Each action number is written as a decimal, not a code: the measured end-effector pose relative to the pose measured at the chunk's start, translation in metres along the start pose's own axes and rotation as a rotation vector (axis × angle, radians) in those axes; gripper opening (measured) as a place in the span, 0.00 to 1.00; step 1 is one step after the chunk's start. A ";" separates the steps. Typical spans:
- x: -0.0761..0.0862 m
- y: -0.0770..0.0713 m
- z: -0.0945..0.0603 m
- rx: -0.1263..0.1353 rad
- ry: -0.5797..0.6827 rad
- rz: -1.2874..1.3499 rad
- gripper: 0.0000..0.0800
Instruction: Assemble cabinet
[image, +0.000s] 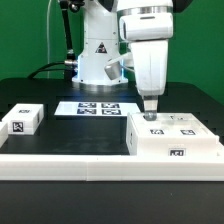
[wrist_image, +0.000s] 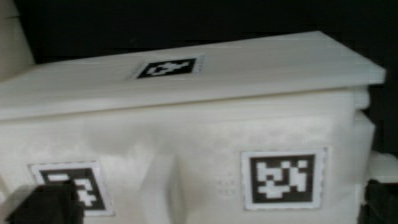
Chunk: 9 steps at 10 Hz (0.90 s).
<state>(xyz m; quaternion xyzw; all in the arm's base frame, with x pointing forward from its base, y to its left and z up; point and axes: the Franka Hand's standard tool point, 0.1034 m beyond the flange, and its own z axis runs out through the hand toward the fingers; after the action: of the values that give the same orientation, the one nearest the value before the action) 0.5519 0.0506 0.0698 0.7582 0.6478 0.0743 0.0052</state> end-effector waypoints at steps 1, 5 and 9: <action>0.003 -0.008 -0.006 -0.008 -0.003 0.064 1.00; 0.024 -0.025 -0.017 -0.022 -0.002 0.277 1.00; 0.024 -0.025 -0.016 -0.020 0.000 0.331 1.00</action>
Offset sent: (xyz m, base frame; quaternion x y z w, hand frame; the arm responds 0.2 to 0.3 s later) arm -0.0136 0.0178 0.0116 -0.0168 -0.0219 0.1583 0.9870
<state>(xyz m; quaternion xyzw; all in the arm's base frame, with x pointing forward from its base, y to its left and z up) 0.5291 0.0767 0.0860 0.8545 0.5132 0.0806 0.0007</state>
